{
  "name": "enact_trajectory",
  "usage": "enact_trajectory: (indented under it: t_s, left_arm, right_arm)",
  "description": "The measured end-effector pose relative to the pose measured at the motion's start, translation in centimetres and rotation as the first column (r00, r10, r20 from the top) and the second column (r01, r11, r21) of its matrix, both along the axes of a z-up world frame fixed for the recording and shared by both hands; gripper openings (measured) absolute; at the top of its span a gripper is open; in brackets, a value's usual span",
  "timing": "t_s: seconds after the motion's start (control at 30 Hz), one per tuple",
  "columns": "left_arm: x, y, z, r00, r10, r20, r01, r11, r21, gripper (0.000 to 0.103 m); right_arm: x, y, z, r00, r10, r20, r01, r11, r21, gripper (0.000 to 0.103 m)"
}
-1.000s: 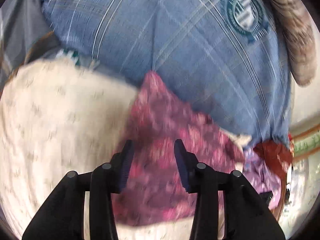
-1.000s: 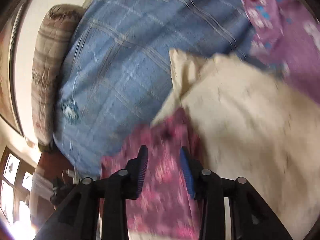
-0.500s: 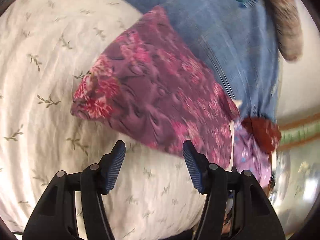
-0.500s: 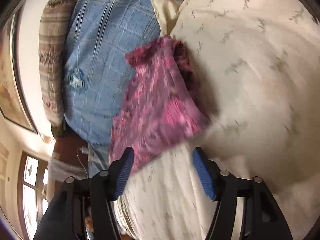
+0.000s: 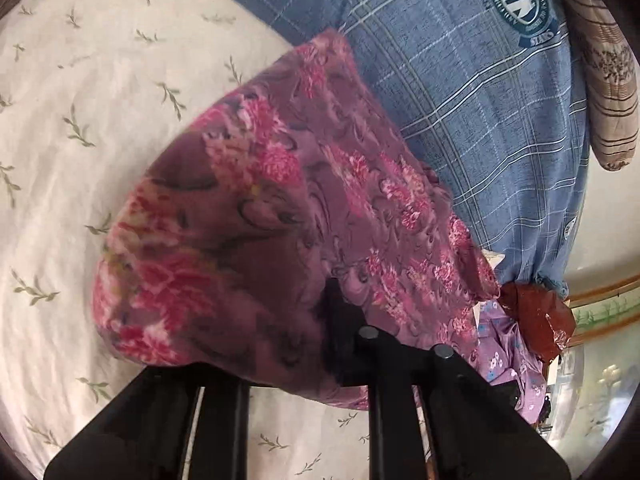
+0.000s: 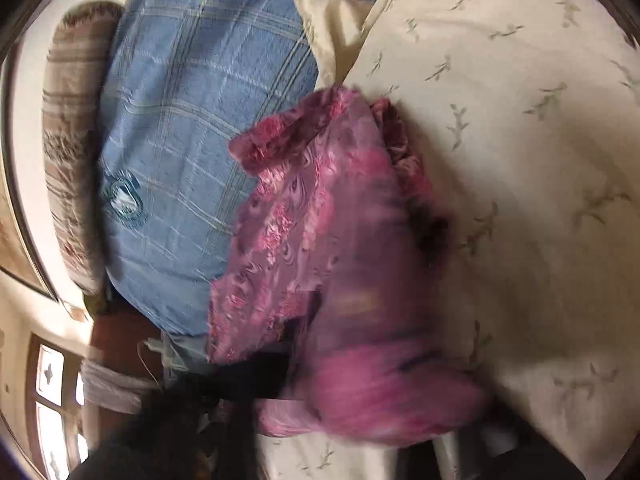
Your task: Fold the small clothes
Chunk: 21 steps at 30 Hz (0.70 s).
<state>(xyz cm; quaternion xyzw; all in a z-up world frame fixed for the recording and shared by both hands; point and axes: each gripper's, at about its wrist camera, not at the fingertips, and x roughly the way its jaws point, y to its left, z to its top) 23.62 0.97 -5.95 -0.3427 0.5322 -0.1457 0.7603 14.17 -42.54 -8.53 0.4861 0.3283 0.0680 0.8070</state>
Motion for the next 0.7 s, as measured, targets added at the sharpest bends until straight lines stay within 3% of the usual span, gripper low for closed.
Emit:
enact_trajectory:
  t_s: [0.13,0.27,0.37,0.43,0.6,0.7]
  left_arm:
    - [-3.0,-0.5,4.0,0.990,-0.003,0.144,-0.017,0.990,0.138,0.006]
    - [-7.5,0.1,7.4,0.975,-0.018,0.223,-0.020,0.985,0.171,0.006]
    - [-11.6,1.4,7.8,0.979,-0.047,0.196,0.013,0.986,0.169,0.006]
    - [-14.0,2.3,6.5,0.987,-0.069,0.147,0.042,0.983,0.179,0.006]
    - [-15.8,4.3,-0.2,0.996,-0.045,-0.083,0.053,0.994,0.093,0.007]
    - [-16.4,5.2,1.0,0.996,-0.063,-0.064,0.069,0.994,0.089,0.007]
  right_arm:
    - [-1.7,0.0,1.6,0.996,0.035,0.083,-0.035,0.999,-0.002,0.004]
    - [-5.1,0.3,3.8,0.984,0.098,0.149,-0.100,0.995,0.005,0.004]
    - [-9.0,0.4,3.9,0.977,0.152,0.153,-0.161,0.986,0.048,0.004]
    - [-11.8,0.1,2.9,0.976,0.175,0.128,-0.186,0.979,0.078,0.004]
    - [-16.1,-1.2,-4.5,0.988,0.141,-0.066,-0.128,0.977,0.169,0.008]
    - [-16.8,-1.4,-5.2,0.991,0.117,-0.066,-0.101,0.973,0.208,0.013]
